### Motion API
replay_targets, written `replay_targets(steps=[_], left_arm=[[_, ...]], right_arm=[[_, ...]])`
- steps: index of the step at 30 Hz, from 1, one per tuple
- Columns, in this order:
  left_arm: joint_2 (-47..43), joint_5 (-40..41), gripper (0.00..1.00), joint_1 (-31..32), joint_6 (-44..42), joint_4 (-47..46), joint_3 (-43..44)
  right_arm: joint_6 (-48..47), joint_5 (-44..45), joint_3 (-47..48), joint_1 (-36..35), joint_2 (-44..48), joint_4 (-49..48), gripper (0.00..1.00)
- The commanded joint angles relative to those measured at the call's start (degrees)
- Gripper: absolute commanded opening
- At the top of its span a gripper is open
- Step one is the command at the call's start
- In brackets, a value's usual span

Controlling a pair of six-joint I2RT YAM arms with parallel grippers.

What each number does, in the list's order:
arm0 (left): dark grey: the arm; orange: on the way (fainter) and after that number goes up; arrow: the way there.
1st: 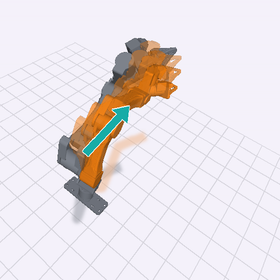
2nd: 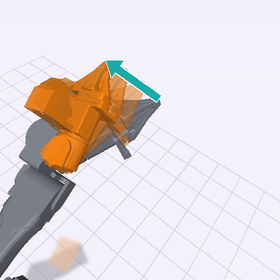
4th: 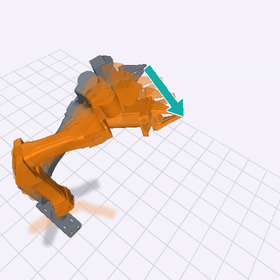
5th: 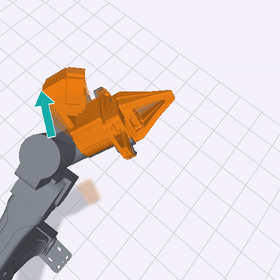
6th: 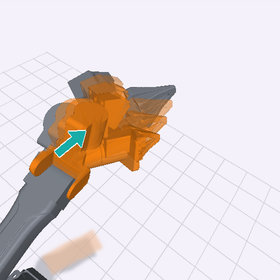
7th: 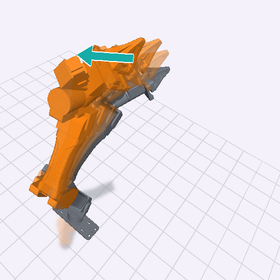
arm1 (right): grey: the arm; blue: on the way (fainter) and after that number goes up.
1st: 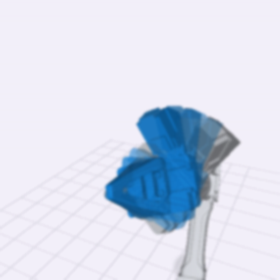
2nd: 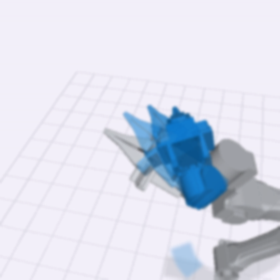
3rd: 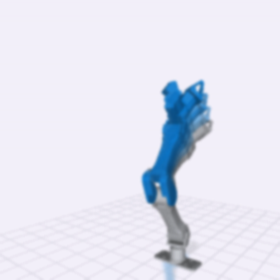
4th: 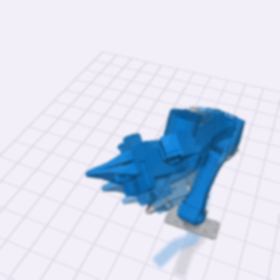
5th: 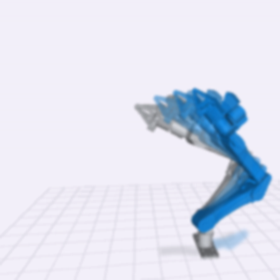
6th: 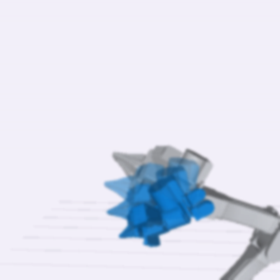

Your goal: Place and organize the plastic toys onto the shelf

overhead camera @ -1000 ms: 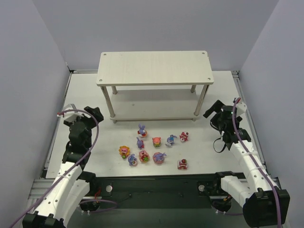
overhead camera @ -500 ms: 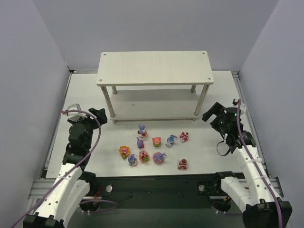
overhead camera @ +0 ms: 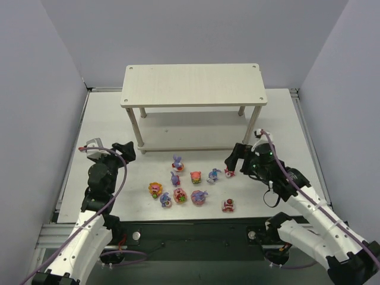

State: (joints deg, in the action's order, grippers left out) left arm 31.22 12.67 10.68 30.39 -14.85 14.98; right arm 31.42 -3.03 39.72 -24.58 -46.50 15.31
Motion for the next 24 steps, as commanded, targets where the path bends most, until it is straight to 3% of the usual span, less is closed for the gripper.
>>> replay_targets(steps=[1, 7, 14, 18, 24], left_arm=[[2.43, -2.99, 0.97, 0.13, -0.50, -3.07, 3.12], [4.63, -10.90, 0.97, 0.57, -2.62, -7.56, 2.68], [4.20, -9.24, 0.97, 0.66, -2.44, -6.95, 2.60], [3.67, -8.10, 0.97, 0.66, -2.35, -6.95, 2.07], [3.41, -7.04, 0.97, 0.66, -2.18, -6.33, 1.89]], right_arm=[[2.15, 12.85, -1.58, -13.98, 0.36, 5.60, 1.00], [10.04, 23.04, -6.50, -28.21, 0.36, 7.88, 1.00], [19.01, 33.07, -9.31, -39.91, -2.89, 11.76, 0.98], [21.31, 36.42, -10.37, -45.45, -3.59, 11.85, 0.98], [25.79, 36.34, -10.98, -47.40, -6.06, 12.29, 0.96]])
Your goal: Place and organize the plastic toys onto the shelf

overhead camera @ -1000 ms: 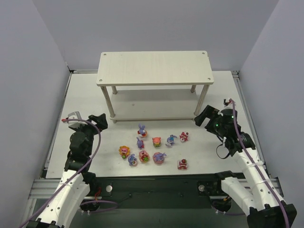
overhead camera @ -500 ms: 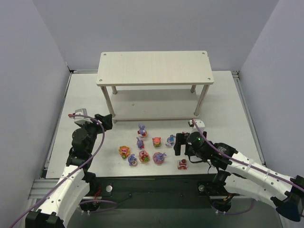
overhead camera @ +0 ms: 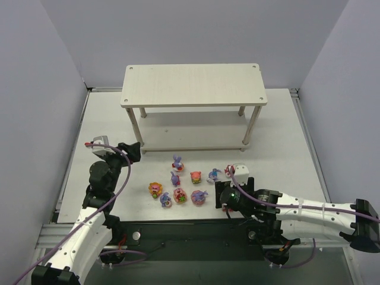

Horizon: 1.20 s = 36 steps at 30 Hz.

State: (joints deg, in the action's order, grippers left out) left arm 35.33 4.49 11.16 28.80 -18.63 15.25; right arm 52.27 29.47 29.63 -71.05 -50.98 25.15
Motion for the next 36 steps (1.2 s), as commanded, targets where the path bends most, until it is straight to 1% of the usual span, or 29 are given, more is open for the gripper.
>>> replay_targets(steps=[1, 7, 10, 11, 16, 18, 19, 20, 22, 23, 29, 36], left_arm=[[-0.70, 1.31, 0.97, 0.09, -0.50, -2.46, 1.63], [-1.23, 2.54, 0.97, 0.18, -0.06, -2.28, 1.28], [-0.97, 1.76, 0.97, 0.18, -0.14, -2.81, 1.19], [-0.62, 1.57, 0.97, 0.18, -0.23, -3.07, 1.10], [0.00, 1.05, 0.97, 0.18, -0.23, -3.60, 1.54], [0.18, 1.04, 0.97, 0.18, -0.23, -3.60, 1.54], [0.00, 1.05, 0.97, 0.18, -0.23, -3.60, 1.45], [0.00, 1.05, 0.97, 0.18, -0.23, -3.60, 1.45], [0.09, 1.13, 0.97, 0.18, -0.23, -3.60, 1.37], [0.18, 1.31, 0.97, 0.18, -0.23, -3.60, 1.28], [0.53, 1.31, 0.97, 0.18, -0.23, -3.87, 1.28], [0.53, 1.40, 0.97, 0.09, -0.23, -3.69, 1.19]], right_arm=[[5.47, 3.75, -1.06, -1.02, -1.75, 2.45, 0.95], [9.95, 3.31, -1.94, -1.37, -2.81, 3.59, 0.90], [11.53, 2.96, -2.82, -1.38, -2.90, 3.59, 0.84], [11.97, 2.78, -2.91, -1.38, -3.07, 3.59, 0.80], [12.33, 2.08, -2.73, -2.60, -3.25, 3.68, 0.76], [12.33, 1.73, -2.56, -3.39, -3.68, 3.59, 0.76], [12.33, 1.73, -2.47, -3.66, -4.12, 3.59, 0.82], [12.59, 1.73, -2.38, -4.27, -4.30, 3.59, 0.85], [13.20, 1.81, -2.47, -5.06, -5.26, 3.59, 0.91], [13.56, 2.16, -2.56, -5.42, -5.62, 3.59, 0.91], [16.37, 4.45, -2.47, -7.97, -9.22, 3.33, 0.93], [18.48, 6.29, -3.35, -8.41, -12.65, 2.89, 0.89]])
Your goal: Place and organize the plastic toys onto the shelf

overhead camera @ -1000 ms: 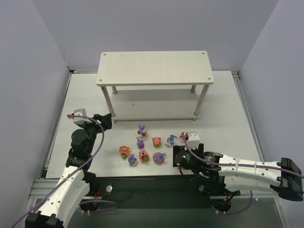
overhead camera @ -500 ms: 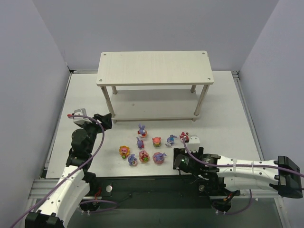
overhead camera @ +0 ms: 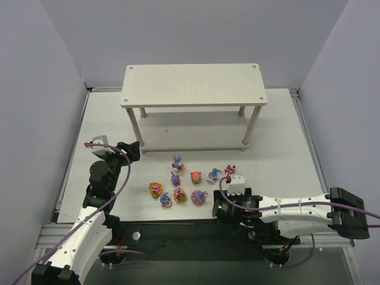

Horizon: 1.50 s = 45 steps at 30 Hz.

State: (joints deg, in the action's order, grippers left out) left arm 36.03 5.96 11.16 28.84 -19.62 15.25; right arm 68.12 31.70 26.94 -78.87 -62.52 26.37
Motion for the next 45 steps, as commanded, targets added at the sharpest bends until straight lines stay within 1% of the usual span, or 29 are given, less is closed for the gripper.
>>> replay_targets(steps=[1, 5, 6, 8, 13, 16, 17, 19, 20, 23, 26, 30, 33, 36, 37, 39, 40, 41, 43, 44, 45], left_arm=[[-0.17, -0.15, 0.97, 0.01, -0.28, -2.71, 1.10], [-0.17, -0.07, 0.97, 0.09, -0.19, -2.71, 1.10], [-0.26, -0.07, 0.97, 0.09, -0.19, -2.71, 1.10], [-0.26, -0.07, 0.97, 0.09, -0.19, -2.62, 1.10], [-0.26, 0.02, 0.97, 0.09, -0.10, -2.62, 0.93], [-0.35, 0.02, 0.97, 0.09, -0.10, -2.53, 0.84], [-0.35, 0.11, 0.97, 0.09, -0.10, -2.53, 0.93], [-0.43, 0.11, 0.97, 0.09, -0.19, -2.36, 0.93], [-0.52, 0.28, 0.97, 0.09, -0.10, -2.36, 0.84], [-0.52, 0.55, 0.97, 0.09, -0.10, -2.09, 0.93], [-0.44, 0.81, 0.97, 0.09, -0.01, -1.83, 1.01], [-0.44, 1.86, 0.96, 0.09, 0.51, -0.34, 1.37], [-0.70, 2.39, 0.96, 0.09, 0.78, 0.54, 1.72], [-0.87, 2.57, 0.96, 0.09, 1.13, 0.63, 1.72], [-0.70, 2.57, 0.96, 0.09, 1.22, 0.55, 1.72], [-0.53, 2.39, 0.96, 0.09, 1.39, 0.63, 1.80], [-0.44, 2.39, 0.96, 0.09, 1.57, 0.63, 1.81], [-0.26, 2.22, 0.96, 0.09, 1.57, 0.63, 1.81], [-0.17, 2.13, 0.96, 0.09, 1.74, 0.89, 1.89], [-0.08, 2.04, 0.96, 0.09, 1.75, 1.07, 1.89], [-0.08, 1.87, 0.96, 0.09, 1.75, 1.16, 1.89]], right_arm=[[2.72, 4.24, -0.83, -0.58, -1.20, 1.06, 0.89], [2.72, 4.59, -2.24, -0.58, -0.67, -0.53, 0.85], [2.81, 4.60, -2.50, -0.58, -0.50, -0.70, 0.82], [3.16, 4.33, -2.85, -0.67, -0.50, -1.41, 0.80], [3.69, 3.63, -3.47, -0.93, -0.76, -2.38, 0.68], [3.69, 3.71, -3.03, -1.02, -0.67, -2.29, 0.54], [3.43, 3.80, -2.95, -1.02, -0.41, -2.20, 0.43], [3.08, 4.42, -2.25, -1.02, -0.06, -1.50, 0.32], [3.07, 5.03, -1.89, -0.93, 0.55, -1.06, 0.23], [2.02, 6.35, 0.13, -1.02, 2.39, 1.57, 0.13], [-0.08, 8.98, 3.10, -0.93, 5.20, 5.00, 0.10], [-5.09, 12.50, 7.16, -0.15, 9.60, 7.90, 0.10], [-10.18, 15.31, 10.14, 2.13, 12.24, 8.08, 0.11], [-15.37, 16.28, 13.39, 6.35, 12.78, 7.82, 0.11], [-18.60, 16.63, 14.10, 8.45, 12.43, 7.56, 0.11], [-22.22, 16.46, 16.03, 10.74, 12.08, 5.11, 0.11], [-24.33, 15.68, 16.39, 13.02, 11.64, 3.70, 0.11], [-28.87, 15.06, 16.57, 14.08, 11.46, 0.12, 0.10], [-33.03, 13.22, 16.57, 16.54, 10.67, -4.02, 0.10], [-37.40, 9.29, 16.57, 19.60, 10.23, -7.96, 0.10], [-38.92, 7.25, 16.57, 21.55, 9.79, -9.92, 0.09]])
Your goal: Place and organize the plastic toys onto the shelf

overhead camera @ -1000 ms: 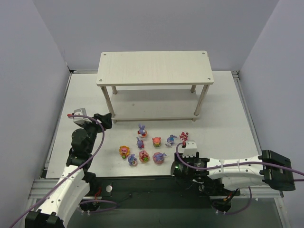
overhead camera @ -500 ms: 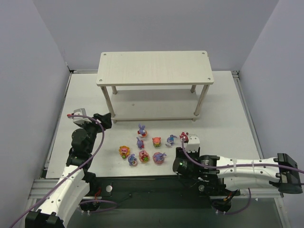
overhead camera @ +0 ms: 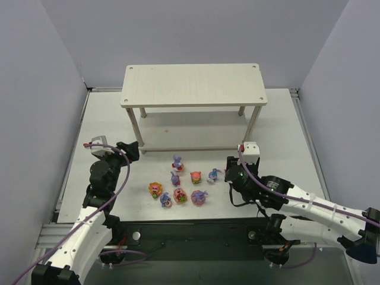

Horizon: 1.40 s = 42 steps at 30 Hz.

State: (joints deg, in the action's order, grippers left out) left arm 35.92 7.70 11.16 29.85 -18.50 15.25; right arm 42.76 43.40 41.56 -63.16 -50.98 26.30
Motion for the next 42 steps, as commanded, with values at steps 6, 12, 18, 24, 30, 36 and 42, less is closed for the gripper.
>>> replay_targets(steps=[6, 12, 18, 24, 30, 36, 42], left_arm=[[0.20, -0.85, 0.96, 0.09, 1.00, -0.04, 1.89], [0.64, -0.76, 0.96, -0.08, 1.09, 0.22, 2.16], [-1.64, 0.03, 0.96, 0.00, 0.74, 0.92, 1.10], [-1.56, 0.29, 0.96, 0.00, 0.39, 1.36, 1.28], [-0.24, 0.29, 0.96, 0.00, 0.21, 1.19, 1.54], [0.46, 0.38, 0.96, 0.00, 0.13, 0.75, 1.72], [0.90, 0.29, 0.96, 0.00, -0.05, 0.92, 1.81]], right_arm=[[-23.06, -16.14, 2.73, 16.39, -6.14, -19.97, 0.10], [-26.41, -27.82, 5.72, 22.72, -11.68, -26.39, 0.11], [-29.49, -29.77, 7.30, 24.48, -18.44, -31.49, 0.13], [-30.37, -30.48, 7.66, 26.41, -23.54, -34.56, 0.15], [-30.63, -28.81, 7.31, 27.21, -26.36, -37.99, 0.18], [-30.81, -27.31, 6.16, 28.88, -28.55, -41.24, 0.18], [-31.60, -26.87, 5.99, 29.84, -31.81, -44.14, 0.20]])
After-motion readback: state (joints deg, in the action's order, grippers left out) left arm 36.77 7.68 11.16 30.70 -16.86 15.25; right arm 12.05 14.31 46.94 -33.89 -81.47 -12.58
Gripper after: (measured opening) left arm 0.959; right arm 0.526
